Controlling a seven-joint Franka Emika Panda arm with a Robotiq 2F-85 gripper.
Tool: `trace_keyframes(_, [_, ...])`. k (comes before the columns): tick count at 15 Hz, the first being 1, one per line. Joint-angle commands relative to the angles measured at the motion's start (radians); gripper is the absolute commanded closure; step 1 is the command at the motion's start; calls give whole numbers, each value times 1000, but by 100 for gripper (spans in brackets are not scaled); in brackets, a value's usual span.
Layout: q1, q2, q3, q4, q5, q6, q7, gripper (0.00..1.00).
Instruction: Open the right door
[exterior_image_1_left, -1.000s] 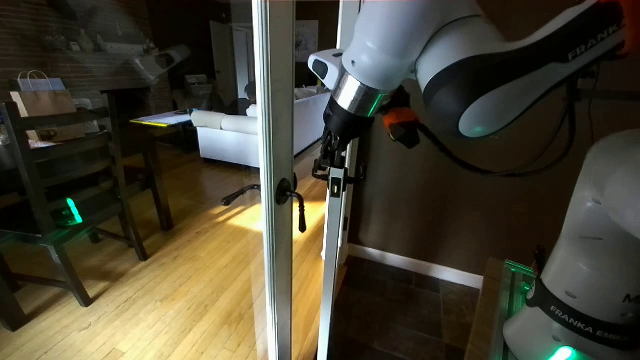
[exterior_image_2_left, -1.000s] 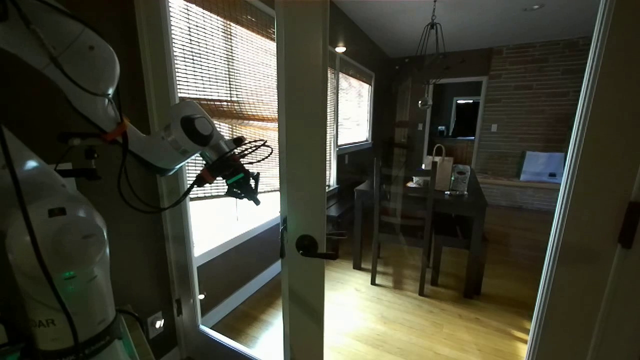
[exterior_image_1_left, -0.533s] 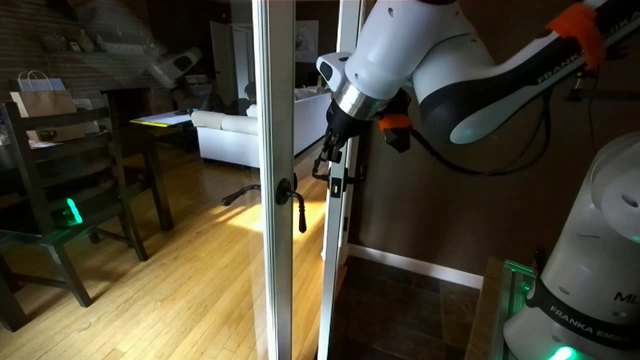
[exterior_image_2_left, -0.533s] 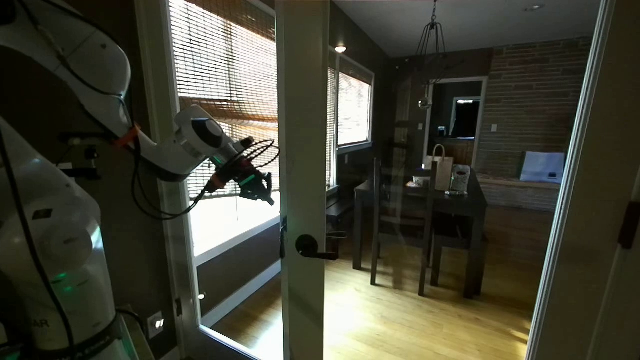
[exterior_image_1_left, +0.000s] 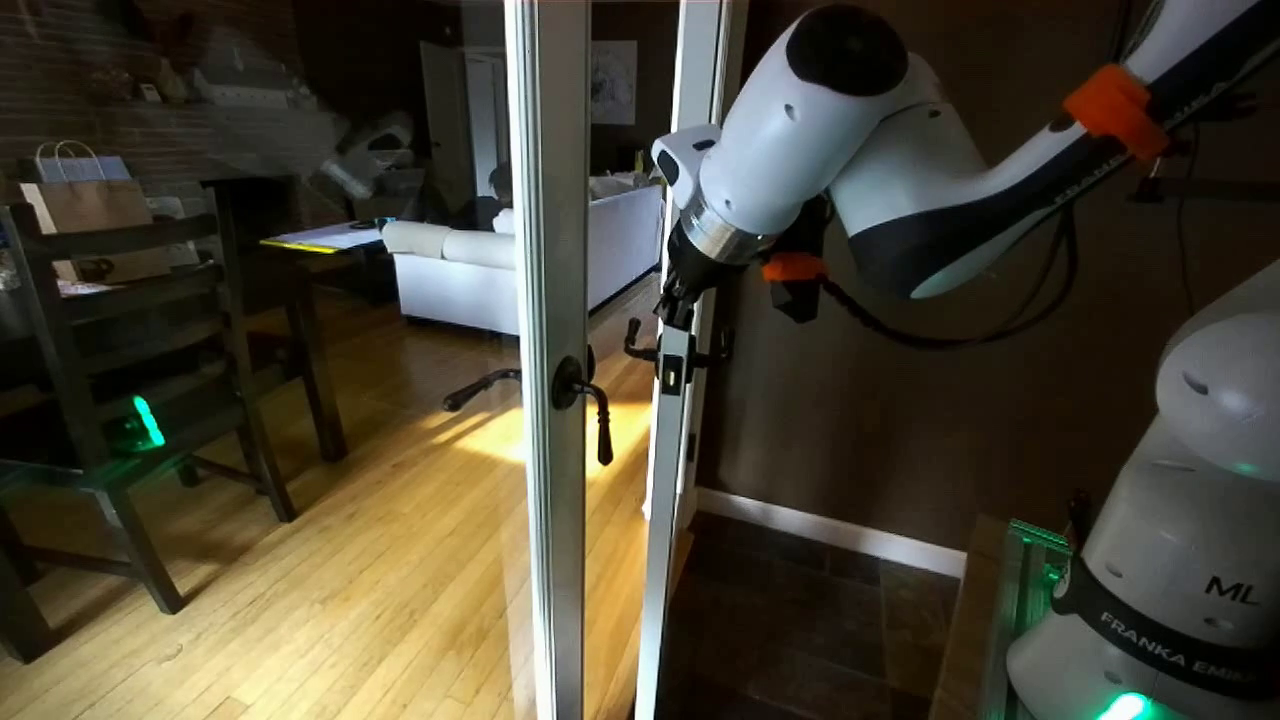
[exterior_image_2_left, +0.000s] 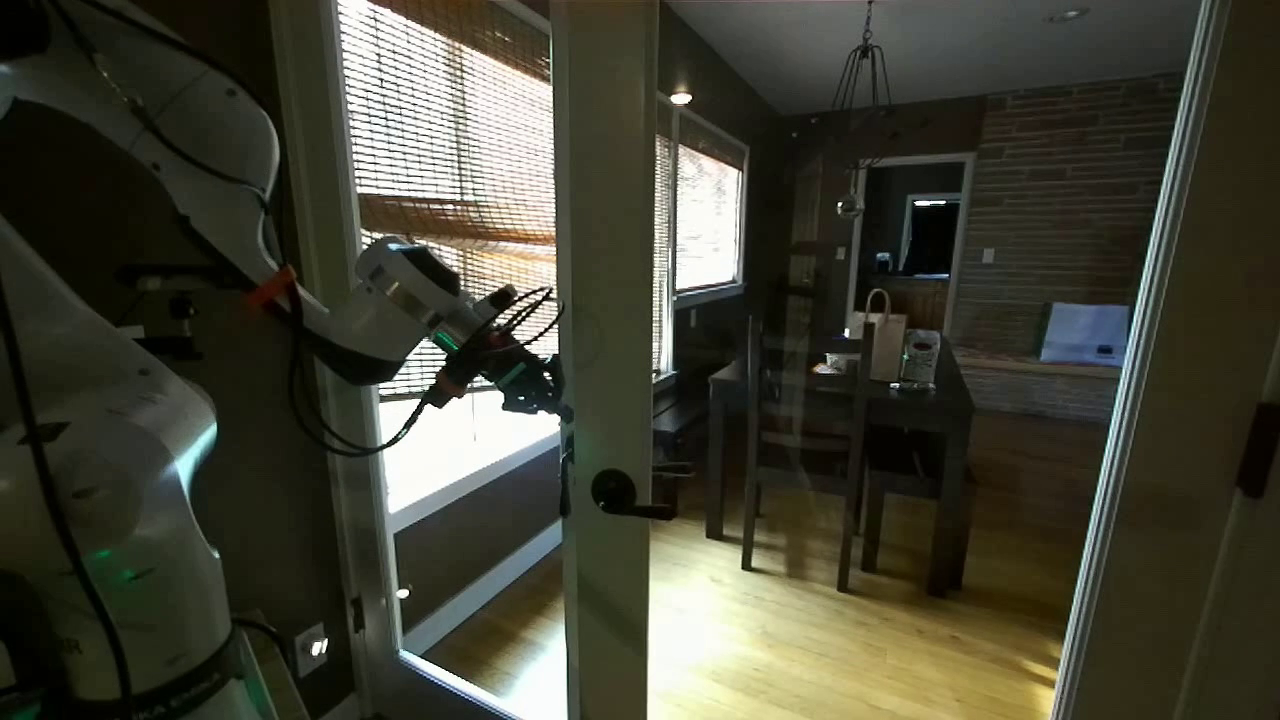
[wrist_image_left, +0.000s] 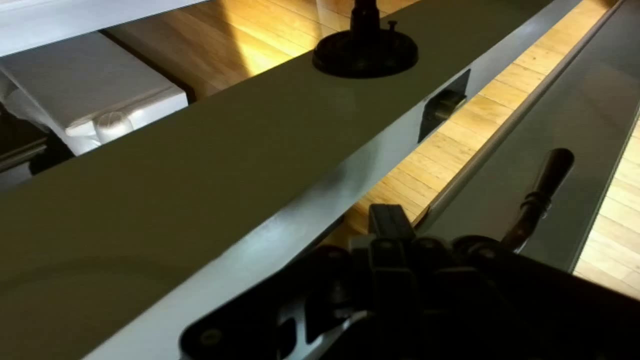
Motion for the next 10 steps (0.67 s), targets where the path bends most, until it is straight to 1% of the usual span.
trace_keyframes(1, [-61,-2,56,0,-134,19,120,100])
trace_keyframes(4, [-88,-1,84,4,-208,16,187,100])
trace_keyframes(10, [-125,28,122,31,-362,6,281,100])
